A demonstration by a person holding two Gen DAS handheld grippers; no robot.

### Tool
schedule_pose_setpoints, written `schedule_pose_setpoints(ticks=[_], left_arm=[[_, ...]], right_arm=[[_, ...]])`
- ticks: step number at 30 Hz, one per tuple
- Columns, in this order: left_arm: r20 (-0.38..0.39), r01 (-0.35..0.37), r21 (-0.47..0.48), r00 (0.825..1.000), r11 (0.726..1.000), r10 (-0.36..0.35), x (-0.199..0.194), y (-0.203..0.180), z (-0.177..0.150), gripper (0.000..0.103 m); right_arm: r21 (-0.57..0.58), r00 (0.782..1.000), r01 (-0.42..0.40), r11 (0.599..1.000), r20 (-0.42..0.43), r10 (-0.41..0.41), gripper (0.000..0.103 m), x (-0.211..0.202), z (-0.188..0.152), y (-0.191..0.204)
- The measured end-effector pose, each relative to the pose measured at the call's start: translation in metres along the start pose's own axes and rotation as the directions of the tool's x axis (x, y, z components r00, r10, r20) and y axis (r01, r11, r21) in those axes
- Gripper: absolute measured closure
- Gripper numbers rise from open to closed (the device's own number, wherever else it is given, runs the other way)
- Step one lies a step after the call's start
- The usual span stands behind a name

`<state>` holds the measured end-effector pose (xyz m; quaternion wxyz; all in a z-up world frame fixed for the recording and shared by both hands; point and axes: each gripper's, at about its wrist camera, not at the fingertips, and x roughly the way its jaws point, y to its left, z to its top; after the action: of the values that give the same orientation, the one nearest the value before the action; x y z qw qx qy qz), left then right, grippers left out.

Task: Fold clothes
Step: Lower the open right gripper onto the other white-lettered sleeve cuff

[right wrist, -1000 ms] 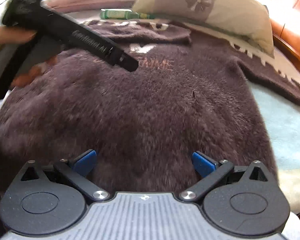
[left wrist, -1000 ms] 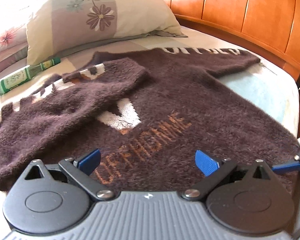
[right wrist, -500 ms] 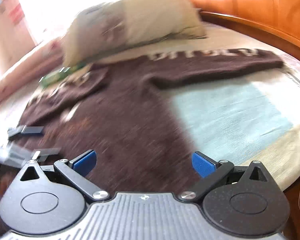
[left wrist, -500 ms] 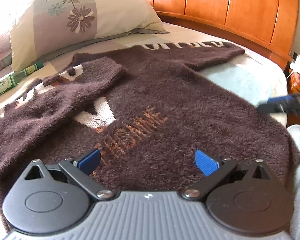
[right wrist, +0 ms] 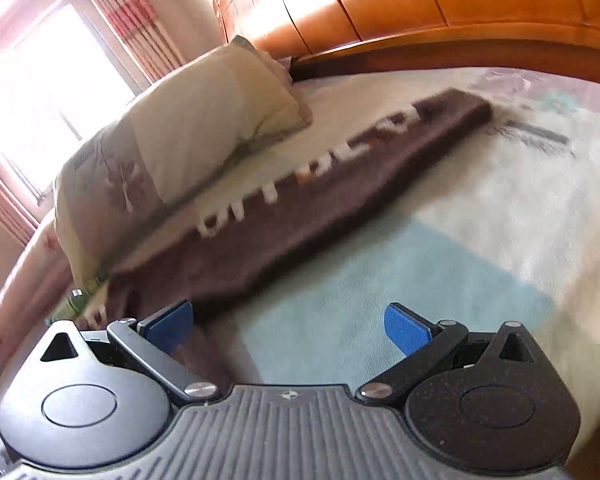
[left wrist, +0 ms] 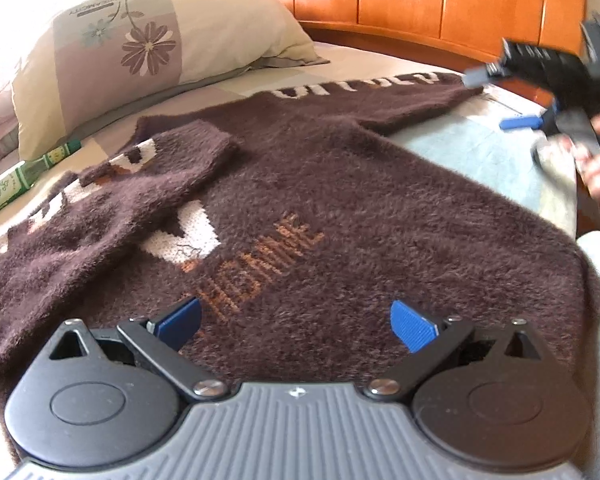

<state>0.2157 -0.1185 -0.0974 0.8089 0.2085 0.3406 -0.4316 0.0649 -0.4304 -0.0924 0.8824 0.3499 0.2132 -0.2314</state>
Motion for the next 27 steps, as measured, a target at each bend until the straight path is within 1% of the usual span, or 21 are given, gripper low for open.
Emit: schedule_pose_setpoints(ticks=[4, 7, 9, 12, 14, 16, 20, 22, 24, 27], left_arm=[[-0.010, -0.004, -0.018, 1.000, 1.000, 0.003, 0.005, 0.006, -0.001, 0.003], [-0.018, -0.006, -0.031, 1.000, 1.000, 0.006, 0.009, 0.010, -0.002, 0.003], [-0.023, -0.008, -0.039, 1.000, 0.999, 0.007, 0.012, 0.013, -0.003, 0.003], [-0.008, 0.008, -0.042, 1.000, 0.999, -0.008, 0.013, 0.014, -0.002, 0.003], [-0.015, 0.005, -0.042, 1.000, 0.999, -0.005, 0.017, 0.013, -0.002, 0.003], [-0.020, -0.005, -0.033, 1.000, 0.999, 0.005, 0.020, 0.012, -0.004, 0.003], [-0.014, -0.015, -0.021, 1.000, 1.000, 0.015, 0.018, 0.008, -0.004, 0.003], [-0.015, -0.017, -0.016, 1.000, 1.000, 0.017, 0.017, 0.006, -0.004, 0.003], [-0.016, -0.023, -0.009, 1.000, 1.000, 0.023, 0.015, 0.003, -0.004, 0.003], [0.004, -0.018, 0.005, 1.000, 1.000, 0.018, 0.009, 0.001, -0.003, 0.003]], right_arm=[[-0.017, 1.000, -0.006, 1.000, 0.002, 0.006, 0.000, 0.032, 0.045, 0.003], [-0.013, 0.999, 0.037, 0.999, 0.003, -0.037, 0.000, 0.062, 0.069, -0.002], [-0.011, 0.998, 0.069, 0.998, 0.003, -0.069, 0.000, 0.081, 0.079, -0.010], [0.039, 0.999, 0.045, 0.998, -0.010, -0.044, 0.000, 0.100, 0.082, -0.030], [0.068, 1.000, 0.024, 0.997, -0.018, -0.023, 0.000, 0.109, 0.083, -0.045], [0.080, 1.000, 0.006, 0.997, -0.003, -0.006, 0.000, 0.106, 0.085, -0.057], [0.134, 0.995, 0.040, 0.990, 0.084, -0.051, 0.000, 0.077, 0.090, -0.069], [0.144, 0.996, 0.040, 0.989, 0.075, -0.051, 0.000, 0.065, 0.091, -0.073], [0.153, 0.997, 0.024, 0.988, 0.066, -0.034, 0.000, 0.056, 0.087, -0.079], [0.199, 0.999, -0.010, 0.980, 0.038, 0.002, 0.000, 0.051, 0.077, -0.091]])
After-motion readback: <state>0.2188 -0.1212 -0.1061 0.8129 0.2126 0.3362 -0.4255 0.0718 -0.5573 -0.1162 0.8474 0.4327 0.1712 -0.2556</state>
